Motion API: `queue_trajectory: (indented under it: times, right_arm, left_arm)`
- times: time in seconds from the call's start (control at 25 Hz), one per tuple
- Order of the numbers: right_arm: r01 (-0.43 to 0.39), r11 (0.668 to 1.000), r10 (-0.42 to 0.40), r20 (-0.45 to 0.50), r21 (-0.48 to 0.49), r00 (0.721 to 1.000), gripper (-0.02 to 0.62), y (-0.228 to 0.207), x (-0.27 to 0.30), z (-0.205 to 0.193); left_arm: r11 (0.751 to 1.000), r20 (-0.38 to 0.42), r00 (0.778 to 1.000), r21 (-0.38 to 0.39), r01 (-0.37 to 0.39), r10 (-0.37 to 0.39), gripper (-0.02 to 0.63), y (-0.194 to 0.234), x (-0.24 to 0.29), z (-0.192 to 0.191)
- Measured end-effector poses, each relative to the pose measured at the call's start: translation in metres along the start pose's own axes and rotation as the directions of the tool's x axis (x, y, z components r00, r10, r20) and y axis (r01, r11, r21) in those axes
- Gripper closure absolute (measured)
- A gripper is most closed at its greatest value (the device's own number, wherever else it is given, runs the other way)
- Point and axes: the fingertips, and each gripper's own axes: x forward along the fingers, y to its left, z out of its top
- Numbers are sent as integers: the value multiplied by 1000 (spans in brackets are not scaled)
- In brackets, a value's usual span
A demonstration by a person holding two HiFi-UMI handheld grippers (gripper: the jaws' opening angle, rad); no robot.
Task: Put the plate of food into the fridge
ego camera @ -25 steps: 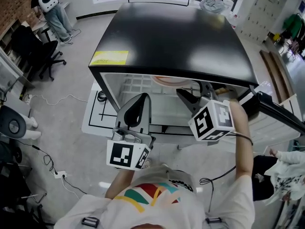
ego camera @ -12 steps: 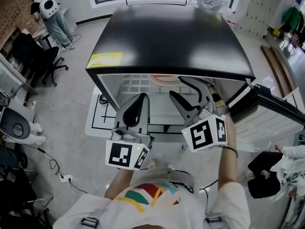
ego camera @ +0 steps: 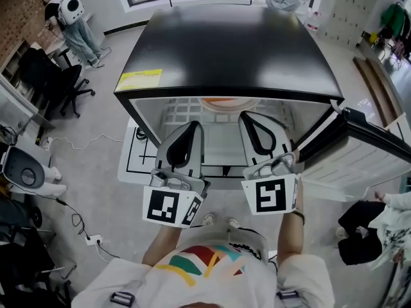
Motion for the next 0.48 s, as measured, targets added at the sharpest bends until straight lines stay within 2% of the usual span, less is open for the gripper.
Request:
queue_trajectory:
  times: [0.12, 0.16, 0.24, 0.28, 0.48]
  right_arm:
    - [90, 986, -96, 33, 142, 995, 595, -13, -11, 7]
    - [129, 965, -145, 54, 229, 988, 595, -18, -16, 10]
    - [188, 889, -238, 71, 417, 969, 595, -26, -27, 14]
    - [197, 861, -256, 64, 470, 965, 595, -27, -32, 14]
    - [198, 803, -265, 39, 562, 963, 595, -22, -55, 9]
  left_arm:
    - [1000, 13, 1000, 6, 5, -5, 600, -5, 3, 4]
    - [1000, 15, 1000, 6, 6, -6, 600, -6, 3, 5]
    - [1000, 16, 1000, 3, 9, -9, 600, -9, 4, 5]
    - [1000, 14, 1000, 1, 11, -11, 600, -10, 4, 4]
    - [1000, -12, 1000, -11, 18, -18, 600, -20, 2, -6]
